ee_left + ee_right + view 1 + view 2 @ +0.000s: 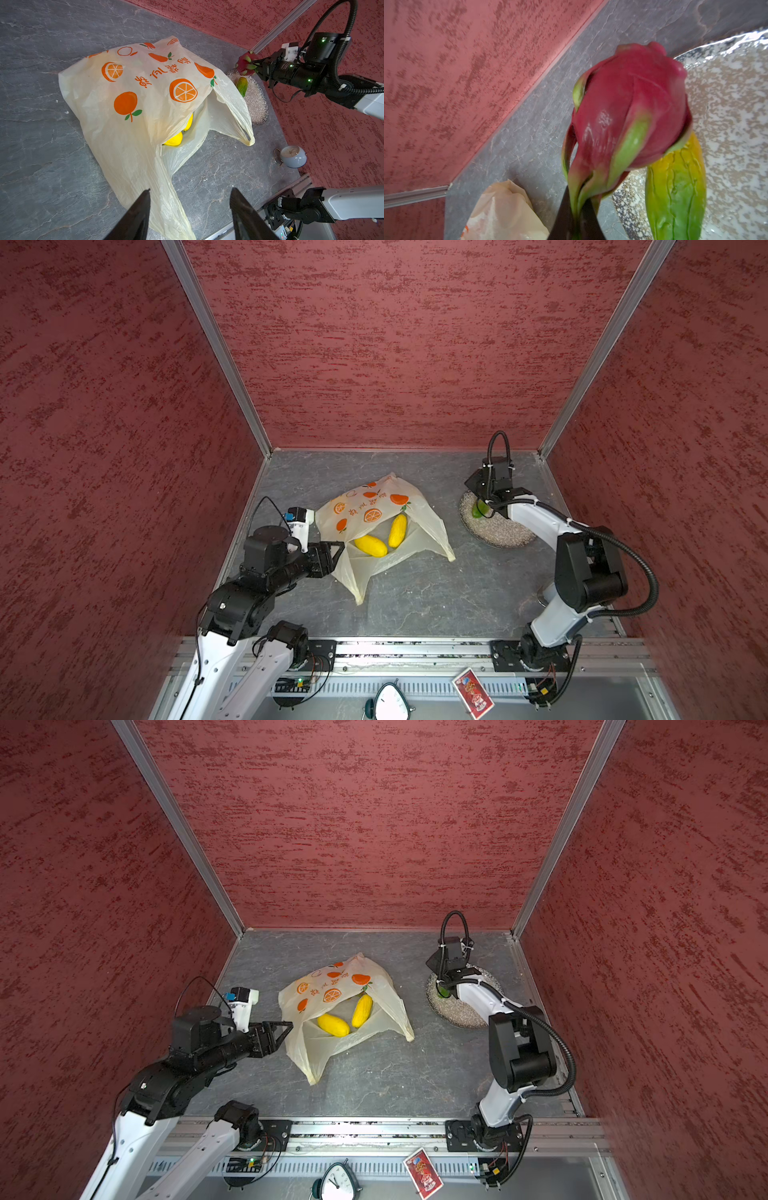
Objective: Take fruits out of the plastic bag
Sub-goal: Place the fake fruit on the plate.
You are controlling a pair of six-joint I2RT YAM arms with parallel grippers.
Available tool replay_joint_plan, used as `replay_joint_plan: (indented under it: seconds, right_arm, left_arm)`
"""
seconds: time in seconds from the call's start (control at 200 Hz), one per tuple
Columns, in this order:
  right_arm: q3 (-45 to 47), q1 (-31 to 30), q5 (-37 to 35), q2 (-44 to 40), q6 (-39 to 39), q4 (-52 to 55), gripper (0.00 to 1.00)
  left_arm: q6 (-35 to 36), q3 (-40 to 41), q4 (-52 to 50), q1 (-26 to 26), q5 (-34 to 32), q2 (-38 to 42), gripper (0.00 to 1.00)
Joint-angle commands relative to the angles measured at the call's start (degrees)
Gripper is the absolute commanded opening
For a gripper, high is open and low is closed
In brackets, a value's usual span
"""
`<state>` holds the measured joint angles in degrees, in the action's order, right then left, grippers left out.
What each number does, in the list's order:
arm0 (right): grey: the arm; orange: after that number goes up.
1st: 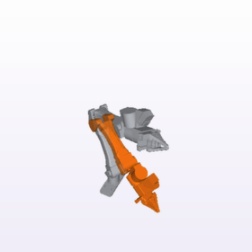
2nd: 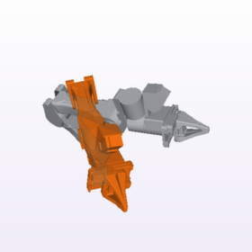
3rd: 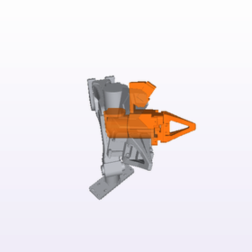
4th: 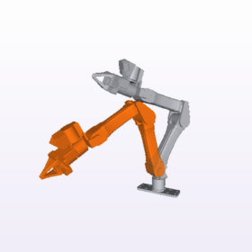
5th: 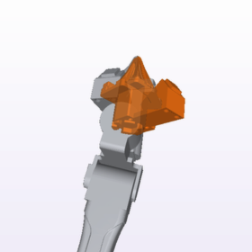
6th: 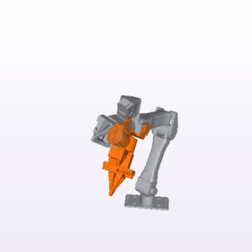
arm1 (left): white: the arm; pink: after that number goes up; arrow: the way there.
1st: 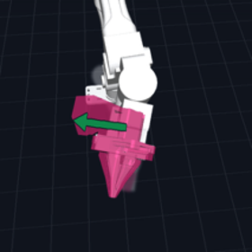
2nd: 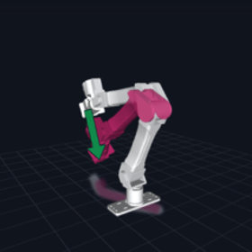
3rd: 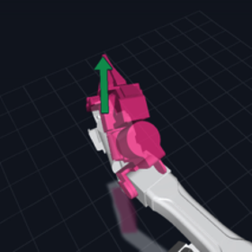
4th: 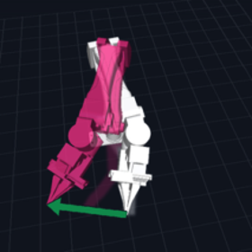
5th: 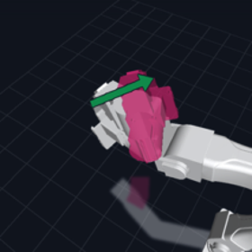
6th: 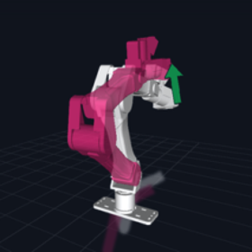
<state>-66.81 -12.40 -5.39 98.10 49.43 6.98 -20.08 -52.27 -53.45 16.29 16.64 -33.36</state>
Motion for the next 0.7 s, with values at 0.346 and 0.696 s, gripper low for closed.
replay_joint_plan:
  seconds: [0.346, 0.696]
  right_arm:
    - [-2.3, -3.1, -9.8, 3.0, 5.8, 8.0, 0.0]
    - [-4.0, -4.2, -12.0, 5.0, 9.1, 12.9, 0.0]
  left_arm:
    - [0.9, 0.8, 0.8, -0.3, 0.8, 0.3, 0.61]
    - [0.9, 0.7, 0.8, -0.3, 0.8, 0.4, 0.61]
